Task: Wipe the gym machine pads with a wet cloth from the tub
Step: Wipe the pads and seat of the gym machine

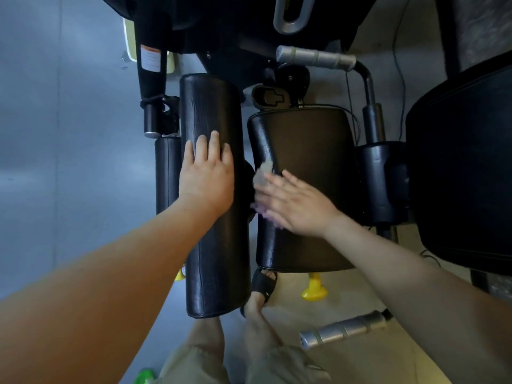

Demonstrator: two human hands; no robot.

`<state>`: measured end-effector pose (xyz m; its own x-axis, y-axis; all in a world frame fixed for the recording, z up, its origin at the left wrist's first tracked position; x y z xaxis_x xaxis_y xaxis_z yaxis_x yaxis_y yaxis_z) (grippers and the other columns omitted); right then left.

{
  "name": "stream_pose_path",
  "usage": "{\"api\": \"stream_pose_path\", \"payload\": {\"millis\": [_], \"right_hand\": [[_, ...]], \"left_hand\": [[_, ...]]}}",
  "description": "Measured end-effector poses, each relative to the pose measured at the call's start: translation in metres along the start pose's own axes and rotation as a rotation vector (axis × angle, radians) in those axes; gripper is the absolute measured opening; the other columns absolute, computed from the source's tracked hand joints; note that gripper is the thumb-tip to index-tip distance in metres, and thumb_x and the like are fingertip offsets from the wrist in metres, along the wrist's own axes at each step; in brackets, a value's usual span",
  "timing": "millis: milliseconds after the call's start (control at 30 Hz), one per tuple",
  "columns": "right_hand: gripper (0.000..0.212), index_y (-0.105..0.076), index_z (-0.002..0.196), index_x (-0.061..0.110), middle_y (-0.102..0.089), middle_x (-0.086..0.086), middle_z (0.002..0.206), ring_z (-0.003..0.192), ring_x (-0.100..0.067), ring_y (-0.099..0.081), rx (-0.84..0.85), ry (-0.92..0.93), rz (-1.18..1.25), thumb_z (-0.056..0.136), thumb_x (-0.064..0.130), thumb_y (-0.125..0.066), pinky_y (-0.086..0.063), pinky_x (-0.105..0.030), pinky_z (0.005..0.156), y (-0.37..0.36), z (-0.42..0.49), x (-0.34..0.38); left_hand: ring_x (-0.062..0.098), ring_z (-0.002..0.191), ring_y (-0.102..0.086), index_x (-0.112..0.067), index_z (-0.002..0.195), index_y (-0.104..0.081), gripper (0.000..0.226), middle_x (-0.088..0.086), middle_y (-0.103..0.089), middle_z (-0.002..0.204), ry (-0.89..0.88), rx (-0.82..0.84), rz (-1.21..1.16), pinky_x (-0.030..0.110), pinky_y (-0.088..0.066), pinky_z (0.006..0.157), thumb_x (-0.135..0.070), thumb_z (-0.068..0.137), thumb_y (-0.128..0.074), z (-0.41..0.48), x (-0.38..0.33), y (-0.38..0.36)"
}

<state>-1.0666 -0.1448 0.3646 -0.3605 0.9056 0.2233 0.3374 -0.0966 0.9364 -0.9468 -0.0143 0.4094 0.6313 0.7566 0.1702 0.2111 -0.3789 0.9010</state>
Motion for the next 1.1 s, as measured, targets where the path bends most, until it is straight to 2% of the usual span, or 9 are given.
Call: {"api": "stream_pose_path", "payload": {"millis": [167, 333, 467, 667, 767, 867, 967, 1033, 1100], "right_hand": [[0.05, -0.045, 0.153, 0.023, -0.028, 0.001, 0.167, 0.157, -0.023, -0.015, -0.01, -0.112, -0.009, 0.107, 0.042, -0.033, -0.009, -0.048, 0.126, 0.029, 0.067, -0.05], [0.052, -0.042, 0.153, 0.022, -0.019, -0.002, 0.17, 0.157, -0.031, -0.01, -0.048, -0.208, 0.02, 0.106, 0.043, -0.033, -0.01, -0.048, 0.126, 0.042, 0.098, -0.076], [0.044, -0.057, 0.141, 0.018, -0.036, -0.003, 0.163, 0.156, -0.032, -0.014, -0.114, -0.193, 0.09, 0.103, 0.034, -0.041, -0.011, -0.047, 0.128, 0.031, 0.073, -0.042], [0.041, -0.074, 0.118, 0.02, -0.062, 0.0, 0.141, 0.154, -0.023, -0.024, -0.063, -0.152, 0.135, 0.097, 0.036, -0.042, -0.009, -0.046, 0.128, 0.003, 0.03, 0.013], [0.037, -0.077, 0.108, 0.021, -0.065, -0.004, 0.136, 0.151, -0.024, -0.032, -0.07, -0.176, 0.18, 0.097, 0.039, -0.047, -0.016, -0.049, 0.126, -0.014, 0.015, 0.034], [0.035, -0.077, 0.104, 0.026, -0.064, -0.004, 0.137, 0.149, -0.025, -0.034, -0.08, -0.185, 0.223, 0.096, 0.04, -0.045, -0.02, -0.049, 0.124, -0.03, -0.005, 0.056], [0.034, -0.074, 0.114, 0.022, -0.064, 0.0, 0.134, 0.15, -0.024, -0.032, -0.144, -0.154, 0.201, 0.097, 0.031, -0.046, -0.016, -0.048, 0.126, -0.033, -0.032, 0.084], [0.037, -0.066, 0.131, 0.019, -0.056, 0.0, 0.145, 0.155, -0.023, -0.022, -0.17, -0.174, 0.166, 0.101, 0.026, -0.045, -0.012, -0.047, 0.127, -0.038, -0.052, 0.101], [0.043, -0.052, 0.147, 0.02, -0.04, 0.0, 0.16, 0.158, -0.022, -0.009, -0.166, -0.206, 0.136, 0.104, 0.023, -0.047, -0.011, -0.047, 0.127, -0.051, -0.072, 0.114]], "left_hand": [[0.039, 0.153, 0.004, -0.013, 0.16, -0.001, 0.076, 0.016, 0.008, 0.167, 0.007, 0.086, -0.105, 0.05, -0.017, 0.122, -0.046, 0.104, -0.04, -0.006, 0.007, -0.02], [0.044, 0.152, 0.008, -0.009, 0.159, 0.002, 0.079, 0.02, 0.012, 0.166, 0.034, 0.146, -0.084, 0.054, -0.017, 0.122, -0.029, 0.104, -0.05, 0.001, 0.0, -0.027], [0.036, 0.153, 0.012, -0.015, 0.16, 0.001, 0.072, 0.011, 0.014, 0.167, 0.029, 0.149, -0.152, 0.05, -0.016, 0.122, -0.04, 0.106, -0.04, -0.003, 0.005, -0.026], [0.035, 0.153, 0.015, -0.016, 0.161, 0.002, 0.073, 0.009, 0.016, 0.167, 0.023, 0.186, -0.154, 0.051, -0.016, 0.121, -0.042, 0.106, -0.039, -0.005, 0.004, -0.021], [0.033, 0.153, 0.015, -0.018, 0.161, 0.002, 0.072, 0.006, 0.016, 0.167, -0.001, 0.181, -0.158, 0.051, -0.023, 0.119, -0.044, 0.106, -0.038, -0.007, 0.007, -0.02], [0.034, 0.153, 0.013, -0.016, 0.16, 0.004, 0.073, 0.009, 0.016, 0.167, -0.024, 0.174, -0.111, 0.051, -0.022, 0.12, -0.046, 0.106, -0.035, -0.01, 0.008, -0.021], [0.04, 0.153, 0.003, -0.01, 0.16, 0.0, 0.073, 0.017, 0.008, 0.167, -0.055, 0.145, -0.022, 0.051, -0.015, 0.122, -0.043, 0.106, -0.036, -0.01, 0.003, -0.017], [0.039, 0.153, -0.005, -0.008, 0.159, -0.013, 0.069, 0.019, -0.006, 0.166, -0.094, 0.079, -0.002, 0.052, -0.01, 0.124, -0.034, 0.103, -0.044, -0.012, 0.0, -0.013], [0.037, 0.149, -0.016, -0.008, 0.153, -0.032, 0.062, 0.016, -0.027, 0.16, -0.182, -0.007, 0.007, 0.055, -0.01, 0.123, -0.025, 0.095, -0.05, -0.019, -0.01, -0.009]]}}
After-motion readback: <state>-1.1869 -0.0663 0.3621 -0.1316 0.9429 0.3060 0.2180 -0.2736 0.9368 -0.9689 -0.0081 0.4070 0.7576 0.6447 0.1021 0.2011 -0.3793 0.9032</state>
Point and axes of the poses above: each hand's wrist, its own z-axis towards the middle knuckle, its own y-axis out of the back of the hand, x = y × z, the point moved 7 cm from there along z, towards the middle knuckle
